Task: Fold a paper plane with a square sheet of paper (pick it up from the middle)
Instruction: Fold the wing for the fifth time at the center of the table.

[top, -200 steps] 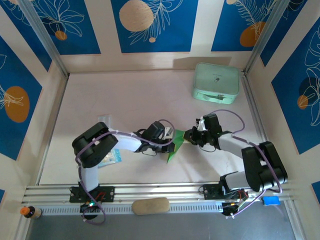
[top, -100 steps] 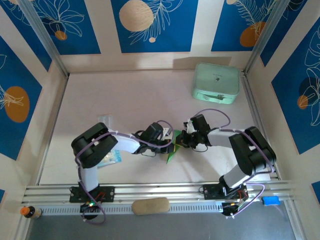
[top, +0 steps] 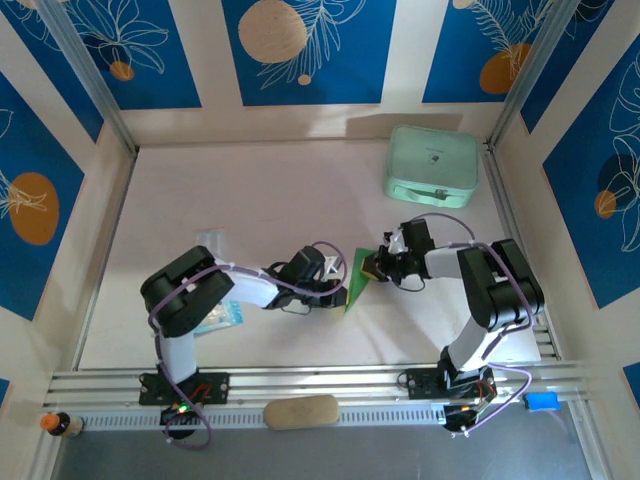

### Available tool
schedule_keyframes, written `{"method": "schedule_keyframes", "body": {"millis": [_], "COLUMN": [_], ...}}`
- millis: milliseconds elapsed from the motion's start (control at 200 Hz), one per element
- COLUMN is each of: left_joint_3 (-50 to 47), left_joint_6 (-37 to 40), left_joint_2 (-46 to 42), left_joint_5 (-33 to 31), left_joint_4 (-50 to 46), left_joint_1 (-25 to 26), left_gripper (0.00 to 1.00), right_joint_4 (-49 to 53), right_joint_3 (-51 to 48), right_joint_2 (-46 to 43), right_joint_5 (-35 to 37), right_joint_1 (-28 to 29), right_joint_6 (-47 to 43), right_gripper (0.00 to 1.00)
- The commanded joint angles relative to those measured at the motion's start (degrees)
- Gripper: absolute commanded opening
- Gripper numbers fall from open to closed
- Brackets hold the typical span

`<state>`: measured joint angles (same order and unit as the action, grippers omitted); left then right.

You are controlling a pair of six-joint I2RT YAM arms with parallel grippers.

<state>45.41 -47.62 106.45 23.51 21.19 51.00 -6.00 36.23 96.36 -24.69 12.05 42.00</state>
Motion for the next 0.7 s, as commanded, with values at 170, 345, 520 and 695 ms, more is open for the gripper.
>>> {"method": "schedule_keyframes", "body": {"millis": [170, 345, 520, 695], "left_joint_3": [-5.2, -6.5, -6.0, -5.4], "left_joint_6": [-0.2, -0.2, 0.6, 1.6], "left_joint_2": [1.6, -3.6, -10.5, -15.0], "left_joint_5": [-1.8, -4.1, -7.0, -8.3], "left_joint_4": [-13.5, -13.8, -16.0, -16.1], "left_joint_1": [-0.3, -0.4, -0.4, -1.0], "left_gripper": [0.00, 0.00, 0.02, 0.23], "right_joint_4": [-0.5, 2.4, 2.7, 4.1], "right_joint_3": [2.1, 2.4, 0.3, -1.9], "right_joint_2": [2.1, 1.0, -1.1, -3.9], "right_joint_5": [1.3, 0.2, -2.9, -1.1], "right_joint_1": [-6.3, -4.5, 0.2, 6.4], "right_joint_6": [0.3, -0.2, 0.4, 1.4], "right_gripper": [0.10, 0.09, 0.09, 0.09]}}
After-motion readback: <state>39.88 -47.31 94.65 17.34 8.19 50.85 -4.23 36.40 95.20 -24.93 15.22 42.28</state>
